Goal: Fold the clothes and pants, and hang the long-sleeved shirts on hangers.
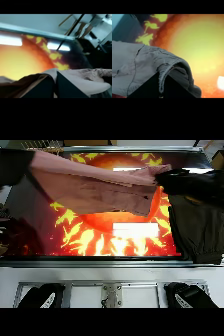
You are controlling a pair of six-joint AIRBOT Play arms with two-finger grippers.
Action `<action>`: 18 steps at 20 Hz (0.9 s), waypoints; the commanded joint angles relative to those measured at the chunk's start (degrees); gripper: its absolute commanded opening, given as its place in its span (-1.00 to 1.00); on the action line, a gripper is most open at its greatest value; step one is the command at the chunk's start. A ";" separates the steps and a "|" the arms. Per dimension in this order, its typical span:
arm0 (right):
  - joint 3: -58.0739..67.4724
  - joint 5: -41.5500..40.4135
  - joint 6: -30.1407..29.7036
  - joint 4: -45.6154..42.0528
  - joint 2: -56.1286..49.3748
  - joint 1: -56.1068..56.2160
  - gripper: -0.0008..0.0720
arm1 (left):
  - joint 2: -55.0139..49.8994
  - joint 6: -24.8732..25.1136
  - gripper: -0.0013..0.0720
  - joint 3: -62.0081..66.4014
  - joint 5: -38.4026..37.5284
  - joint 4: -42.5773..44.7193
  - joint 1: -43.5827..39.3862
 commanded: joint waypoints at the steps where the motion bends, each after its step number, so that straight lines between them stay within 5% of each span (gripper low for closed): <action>1: 3.13 9.81 8.74 0.07 7.04 0.02 -0.93 | 6.40 -3.67 -0.95 4.31 -0.39 0.48 -4.68; 6: 1.40 24.76 18.82 2.29 4.55 0.02 -0.93 | 1.22 -8.37 -0.94 4.22 -11.93 6.69 -5.42; 11: -3.30 27.43 12.22 4.70 -10.47 0.00 -0.93 | -21.03 -7.96 -0.94 4.24 -22.62 21.33 -5.31; 15: -2.97 18.71 9.92 3.48 -26.77 -1.90 -0.93 | -42.73 -7.19 -0.94 7.39 -17.53 14.86 -1.16; 18: -0.74 15.04 9.49 3.48 -35.08 -5.88 -0.93 | -54.49 -2.78 -0.94 14.58 -17.64 -0.24 3.58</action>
